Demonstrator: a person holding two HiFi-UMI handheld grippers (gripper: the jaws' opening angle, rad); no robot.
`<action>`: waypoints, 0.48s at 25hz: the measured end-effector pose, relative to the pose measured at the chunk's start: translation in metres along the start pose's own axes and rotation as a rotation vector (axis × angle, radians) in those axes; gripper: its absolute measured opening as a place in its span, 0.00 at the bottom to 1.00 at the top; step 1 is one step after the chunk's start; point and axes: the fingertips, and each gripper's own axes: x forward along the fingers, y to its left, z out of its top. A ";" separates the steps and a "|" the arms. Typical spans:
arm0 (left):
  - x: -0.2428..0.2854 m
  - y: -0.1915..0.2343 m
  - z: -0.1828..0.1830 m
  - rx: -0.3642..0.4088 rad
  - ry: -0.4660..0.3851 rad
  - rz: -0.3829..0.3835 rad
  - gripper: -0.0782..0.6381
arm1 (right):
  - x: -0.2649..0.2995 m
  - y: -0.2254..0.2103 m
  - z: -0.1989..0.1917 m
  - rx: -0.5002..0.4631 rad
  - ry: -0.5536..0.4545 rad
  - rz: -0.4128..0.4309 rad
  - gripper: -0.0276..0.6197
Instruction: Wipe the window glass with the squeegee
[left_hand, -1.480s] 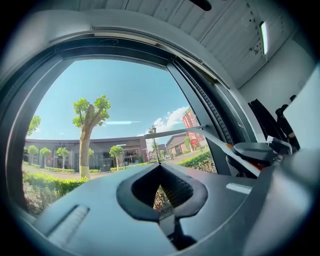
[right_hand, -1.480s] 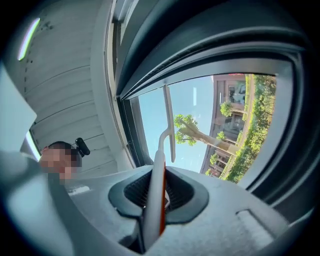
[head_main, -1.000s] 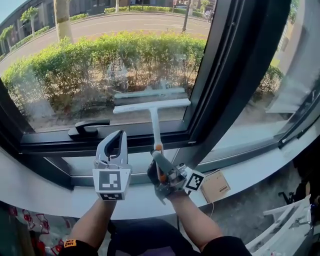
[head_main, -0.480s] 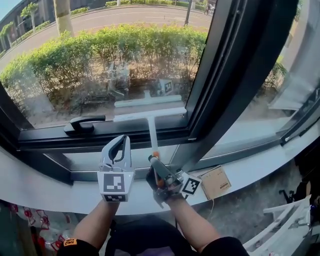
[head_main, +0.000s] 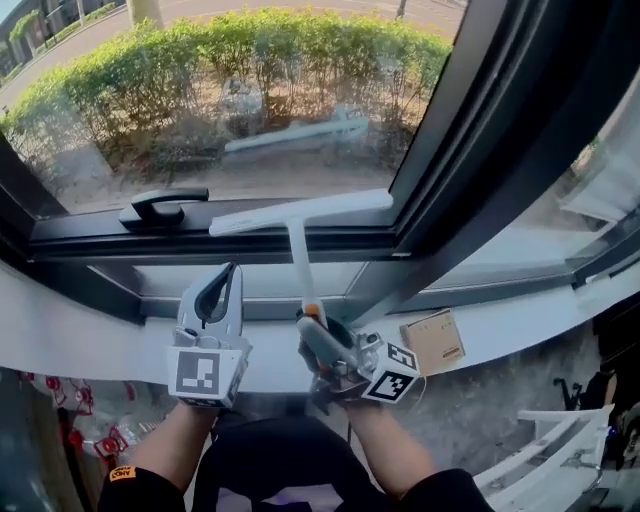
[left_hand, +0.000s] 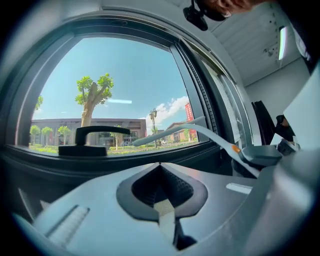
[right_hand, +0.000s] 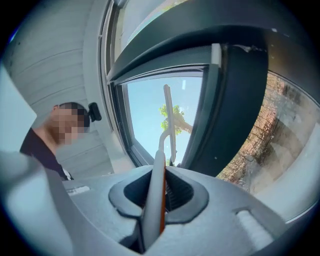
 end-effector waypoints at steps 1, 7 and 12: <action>-0.009 0.006 -0.004 -0.004 0.005 0.021 0.13 | -0.003 0.006 -0.002 -0.034 0.032 0.010 0.11; -0.123 0.057 -0.094 -0.075 0.235 0.248 0.13 | -0.038 0.014 -0.091 -0.076 0.327 -0.054 0.11; -0.194 0.072 -0.145 -0.159 0.332 0.365 0.13 | -0.062 0.001 -0.173 -0.092 0.565 -0.141 0.11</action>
